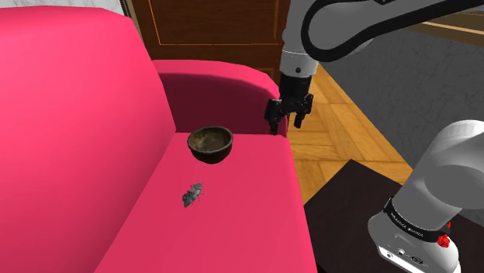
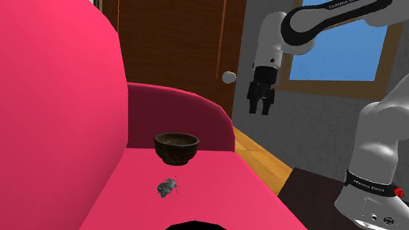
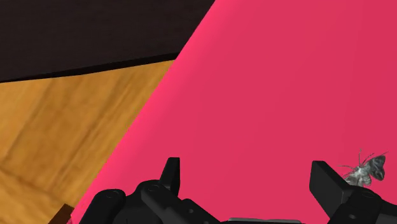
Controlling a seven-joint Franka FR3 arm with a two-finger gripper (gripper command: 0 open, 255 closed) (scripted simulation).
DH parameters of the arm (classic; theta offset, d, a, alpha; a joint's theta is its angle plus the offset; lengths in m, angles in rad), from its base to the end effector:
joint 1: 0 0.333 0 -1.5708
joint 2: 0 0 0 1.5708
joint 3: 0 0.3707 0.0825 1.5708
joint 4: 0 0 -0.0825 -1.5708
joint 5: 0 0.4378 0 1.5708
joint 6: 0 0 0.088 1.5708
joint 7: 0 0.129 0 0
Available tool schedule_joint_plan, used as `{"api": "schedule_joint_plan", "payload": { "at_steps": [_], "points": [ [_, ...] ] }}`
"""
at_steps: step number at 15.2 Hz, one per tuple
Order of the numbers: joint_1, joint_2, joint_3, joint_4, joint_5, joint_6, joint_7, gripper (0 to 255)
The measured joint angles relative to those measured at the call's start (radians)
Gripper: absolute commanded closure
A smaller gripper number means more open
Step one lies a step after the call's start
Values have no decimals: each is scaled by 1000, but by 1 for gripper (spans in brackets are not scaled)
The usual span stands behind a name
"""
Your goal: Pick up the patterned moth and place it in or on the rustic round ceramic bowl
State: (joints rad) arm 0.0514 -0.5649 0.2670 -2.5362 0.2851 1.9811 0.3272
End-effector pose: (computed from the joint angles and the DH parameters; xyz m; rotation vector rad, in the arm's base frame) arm 0.3725 0.1498 0.4595 -3.0165 0.2469 0.0514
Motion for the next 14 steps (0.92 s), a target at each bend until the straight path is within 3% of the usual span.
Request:
{"api": "schedule_joint_plan", "payload": {
  "at_steps": [7,11,14],
  "points": [
    [-3,233,147,63,-4,211,192,0],
    [-15,397,225,141,-73,312,335,0],
    [-21,532,261,204,-162,383,451,0]
  ]
}}
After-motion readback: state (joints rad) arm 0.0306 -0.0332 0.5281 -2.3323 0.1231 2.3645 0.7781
